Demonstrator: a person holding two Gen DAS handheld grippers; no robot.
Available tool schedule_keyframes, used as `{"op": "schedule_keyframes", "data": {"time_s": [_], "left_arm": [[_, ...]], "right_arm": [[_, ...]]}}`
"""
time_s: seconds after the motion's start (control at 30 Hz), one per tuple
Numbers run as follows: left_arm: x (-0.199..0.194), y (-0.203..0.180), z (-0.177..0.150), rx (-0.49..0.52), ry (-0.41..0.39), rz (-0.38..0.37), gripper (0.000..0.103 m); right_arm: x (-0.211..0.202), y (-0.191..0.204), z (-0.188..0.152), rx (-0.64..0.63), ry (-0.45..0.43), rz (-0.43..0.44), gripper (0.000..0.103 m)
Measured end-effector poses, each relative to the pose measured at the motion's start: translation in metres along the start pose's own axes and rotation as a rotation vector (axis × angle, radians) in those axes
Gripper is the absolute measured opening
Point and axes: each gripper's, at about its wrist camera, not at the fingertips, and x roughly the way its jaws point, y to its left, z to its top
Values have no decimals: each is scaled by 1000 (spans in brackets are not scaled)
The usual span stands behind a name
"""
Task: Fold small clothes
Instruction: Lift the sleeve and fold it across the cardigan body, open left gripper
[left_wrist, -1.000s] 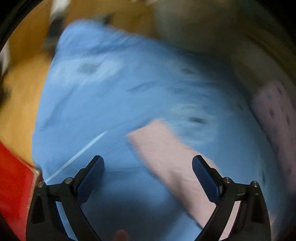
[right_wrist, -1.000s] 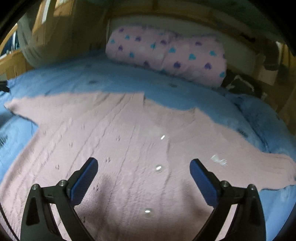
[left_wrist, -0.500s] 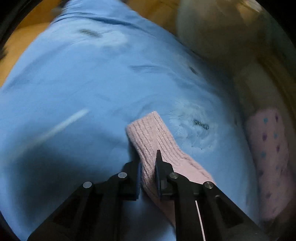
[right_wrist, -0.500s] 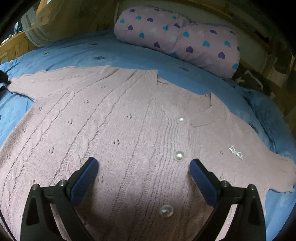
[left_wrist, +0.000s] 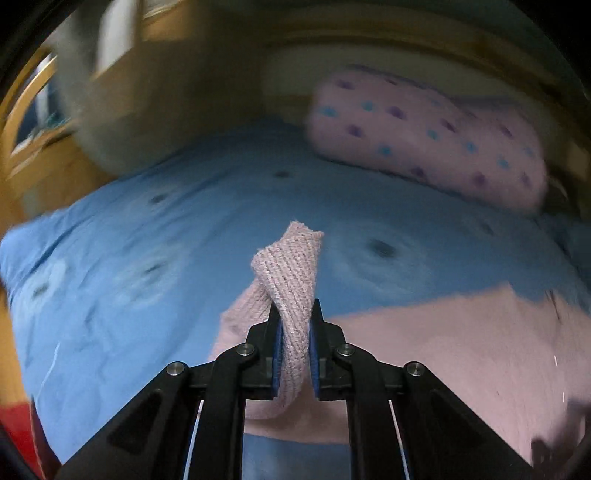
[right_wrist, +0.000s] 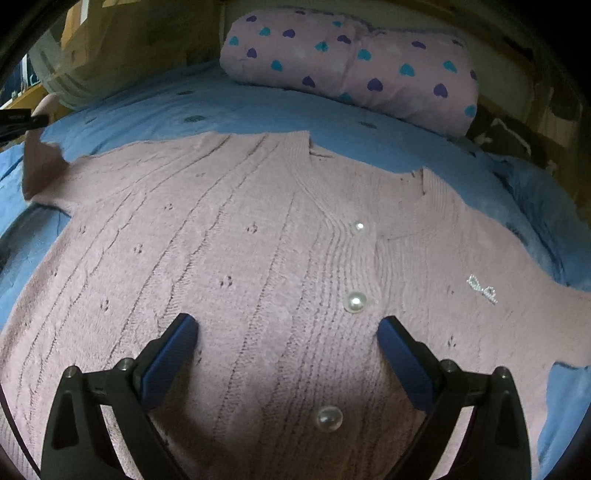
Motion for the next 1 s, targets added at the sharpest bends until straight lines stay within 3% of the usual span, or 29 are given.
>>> {"op": "schedule_keyframes", "data": {"time_s": [0.13, 0.2, 0.27, 0.33, 0.4, 0.53, 0.6, 0.67, 0.73, 0.83, 0.87, 0.97, 1.0], "left_arm": [[-3, -49, -5, 68, 103, -53, 0], [-3, -68, -7, 35, 167, -80, 0], [-4, -77, -17, -51, 213, -176, 0], [-4, -91, -28, -72, 239, -247, 0], [10, -103, -48, -128, 317, -358, 0], [31, -102, -91, -276, 407, -453, 0], [31, -92, -99, -420, 395, -480, 1], [29, -83, -104, -549, 403, -545, 13], [21, -71, -115, -655, 408, -581, 14], [-10, -54, -136, -707, 394, -531, 14], [-18, -53, -138, -684, 399, -496, 19], [-45, -59, -136, -496, 429, -353, 20], [-58, -69, -128, -384, 422, -293, 20]], "right_arm": [[0, -1, 0, -2, -1, 1, 100], [0, -2, 0, 8, -2, -4, 100], [-2, -5, 0, 25, -12, -28, 100], [-6, -12, -1, 63, -29, -48, 100], [-11, -24, -2, 120, -45, -50, 100], [-14, -43, -5, 214, -47, -17, 100], [-16, -47, -5, 232, -51, -1, 98], [-19, -48, -4, 232, -62, 18, 96], [-23, -46, -3, 232, -71, 39, 96], [-30, -39, -5, 214, -75, 81, 96], [-32, -36, -4, 206, -75, 88, 96], [-39, -24, -1, 163, -80, 116, 96], [-42, -21, 0, 147, -88, 119, 96]]}}
